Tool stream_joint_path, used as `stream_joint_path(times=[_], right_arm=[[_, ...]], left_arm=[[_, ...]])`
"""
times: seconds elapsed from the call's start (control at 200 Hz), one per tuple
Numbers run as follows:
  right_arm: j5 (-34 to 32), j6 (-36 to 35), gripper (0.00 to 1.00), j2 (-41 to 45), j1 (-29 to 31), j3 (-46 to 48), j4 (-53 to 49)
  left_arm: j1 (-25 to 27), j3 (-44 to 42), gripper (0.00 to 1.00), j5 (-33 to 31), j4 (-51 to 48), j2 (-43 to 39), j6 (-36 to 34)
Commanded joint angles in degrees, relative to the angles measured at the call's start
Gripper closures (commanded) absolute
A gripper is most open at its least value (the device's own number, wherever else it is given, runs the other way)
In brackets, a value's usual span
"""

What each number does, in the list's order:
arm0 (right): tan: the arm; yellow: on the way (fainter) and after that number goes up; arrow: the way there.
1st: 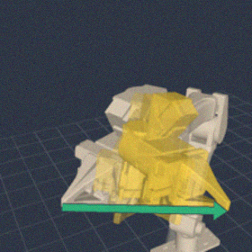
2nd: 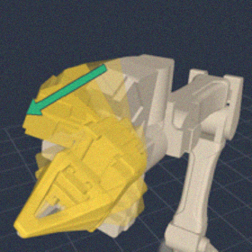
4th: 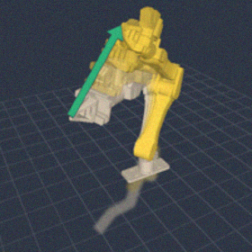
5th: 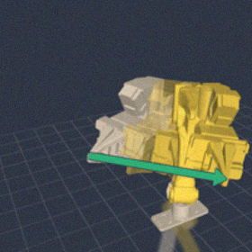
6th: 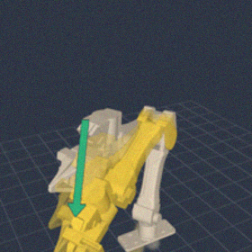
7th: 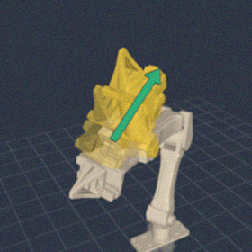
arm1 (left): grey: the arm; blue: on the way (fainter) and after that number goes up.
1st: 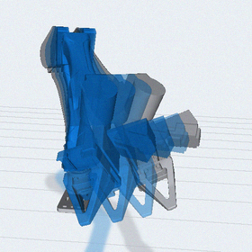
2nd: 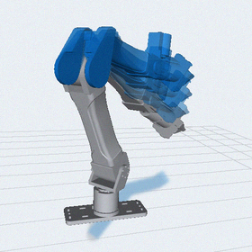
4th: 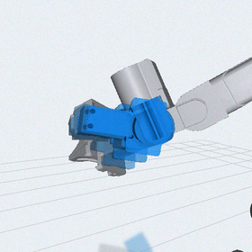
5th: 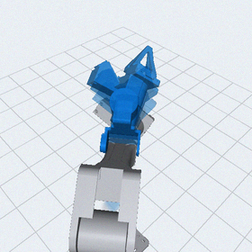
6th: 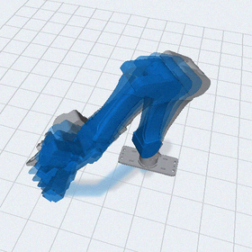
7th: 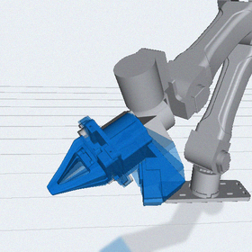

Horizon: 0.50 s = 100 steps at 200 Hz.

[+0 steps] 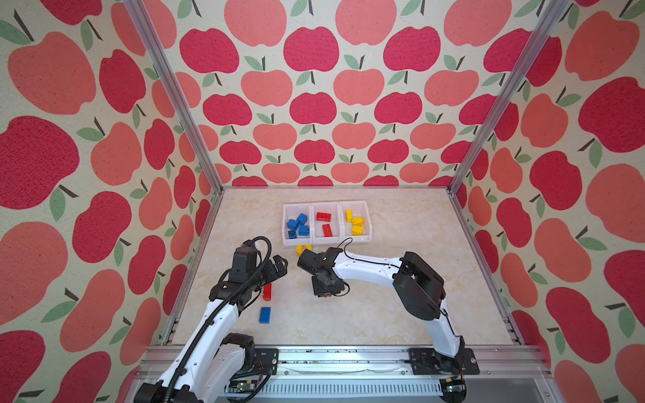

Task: Sort the legos into containers by color
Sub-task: 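Carry the red brick with the right gripper over the red compartment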

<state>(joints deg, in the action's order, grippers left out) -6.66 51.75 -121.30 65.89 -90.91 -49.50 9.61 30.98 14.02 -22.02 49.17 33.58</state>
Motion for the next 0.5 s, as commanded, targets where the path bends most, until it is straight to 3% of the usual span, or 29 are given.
stream_joint_path(times=[0.0, 0.23, 0.495], right_arm=[[-1.4, -0.9, 0.7, 2.7, 0.3, 1.2, -0.4], [-5.1, -3.2, 0.7, 6.9, -0.4, 0.5, -0.9], [-10.5, -11.2, 0.7, 9.8, -4.3, -2.8, -0.1]], left_arm=[[-0.4, -0.8, 0.01, 0.3, 1.1, 0.4, -0.4], [-0.5, -0.7, 0.01, 0.4, 1.2, 0.7, -0.3], [-0.4, -0.3, 0.01, 0.9, 1.8, 2.0, 0.2]])
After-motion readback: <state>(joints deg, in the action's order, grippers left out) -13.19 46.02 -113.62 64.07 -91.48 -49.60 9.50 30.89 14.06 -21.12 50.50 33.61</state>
